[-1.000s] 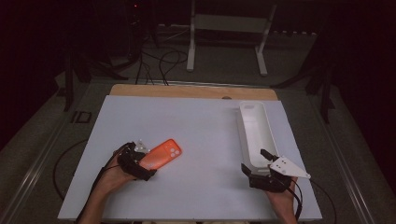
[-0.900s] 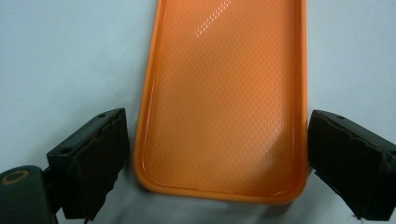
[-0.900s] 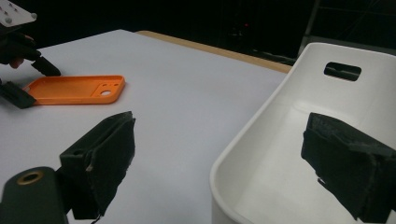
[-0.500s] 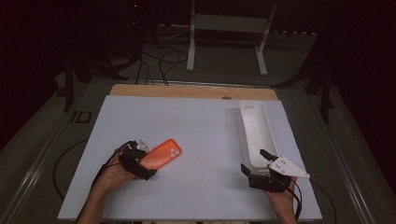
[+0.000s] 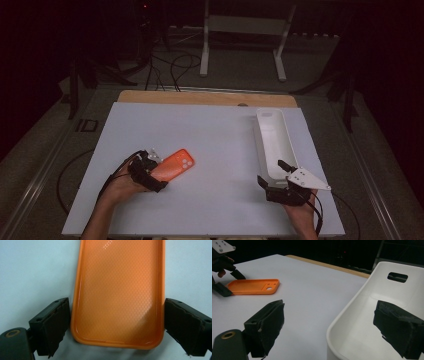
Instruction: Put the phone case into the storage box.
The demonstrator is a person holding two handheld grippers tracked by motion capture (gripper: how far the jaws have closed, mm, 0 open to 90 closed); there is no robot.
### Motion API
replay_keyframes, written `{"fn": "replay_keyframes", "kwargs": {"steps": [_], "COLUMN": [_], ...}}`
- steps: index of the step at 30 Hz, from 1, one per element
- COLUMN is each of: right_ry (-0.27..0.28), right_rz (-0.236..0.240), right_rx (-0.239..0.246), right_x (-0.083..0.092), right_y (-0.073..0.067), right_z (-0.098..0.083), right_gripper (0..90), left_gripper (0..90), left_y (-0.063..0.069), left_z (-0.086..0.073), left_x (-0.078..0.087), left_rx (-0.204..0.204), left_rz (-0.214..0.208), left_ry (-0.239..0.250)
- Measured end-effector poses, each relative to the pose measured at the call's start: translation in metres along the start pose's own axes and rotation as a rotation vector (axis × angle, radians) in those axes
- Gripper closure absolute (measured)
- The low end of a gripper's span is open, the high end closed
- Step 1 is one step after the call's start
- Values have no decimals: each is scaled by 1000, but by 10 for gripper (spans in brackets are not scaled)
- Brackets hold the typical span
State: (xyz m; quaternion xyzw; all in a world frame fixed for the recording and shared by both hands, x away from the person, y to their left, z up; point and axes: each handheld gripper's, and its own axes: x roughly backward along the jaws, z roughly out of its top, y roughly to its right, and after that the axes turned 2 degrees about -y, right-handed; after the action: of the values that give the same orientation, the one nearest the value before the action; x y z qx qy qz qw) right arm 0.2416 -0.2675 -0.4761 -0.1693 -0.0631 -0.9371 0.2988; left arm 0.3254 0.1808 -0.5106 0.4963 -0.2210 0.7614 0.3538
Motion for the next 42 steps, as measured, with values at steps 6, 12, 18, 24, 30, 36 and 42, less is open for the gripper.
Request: {"fn": "replay_keyframes", "kwargs": {"steps": [6,12,18,24,30,36,42], "right_ry": [-1,-3,-2,0,0,-1,-1], "right_rz": [0,-2,-3,-6,-5,-7,-4], "right_rx": [2,0,-2,-5,-3,-6,-5], "right_x": [-1,0,0,1,1,1,0], "right_y": [0,0,1,1,1,1,1], "right_z": [0,0,0,1,1,1,1], "right_gripper": [96,96,96,96,97,97,97], "left_gripper": [124,159,161,163,164,163,163], "left_y": [0,2,2,3,4,4,5], "left_z": [3,1,0,-3,-1,-2,-2], "left_x": [1,2,3,4,4,8,12], "left_rx": [-8,-20,-20,-17,0,3,15], "left_rz": [-1,0,-4,11,56,70,88], "left_ry": [-19,0,13,40,65,78,103]}}
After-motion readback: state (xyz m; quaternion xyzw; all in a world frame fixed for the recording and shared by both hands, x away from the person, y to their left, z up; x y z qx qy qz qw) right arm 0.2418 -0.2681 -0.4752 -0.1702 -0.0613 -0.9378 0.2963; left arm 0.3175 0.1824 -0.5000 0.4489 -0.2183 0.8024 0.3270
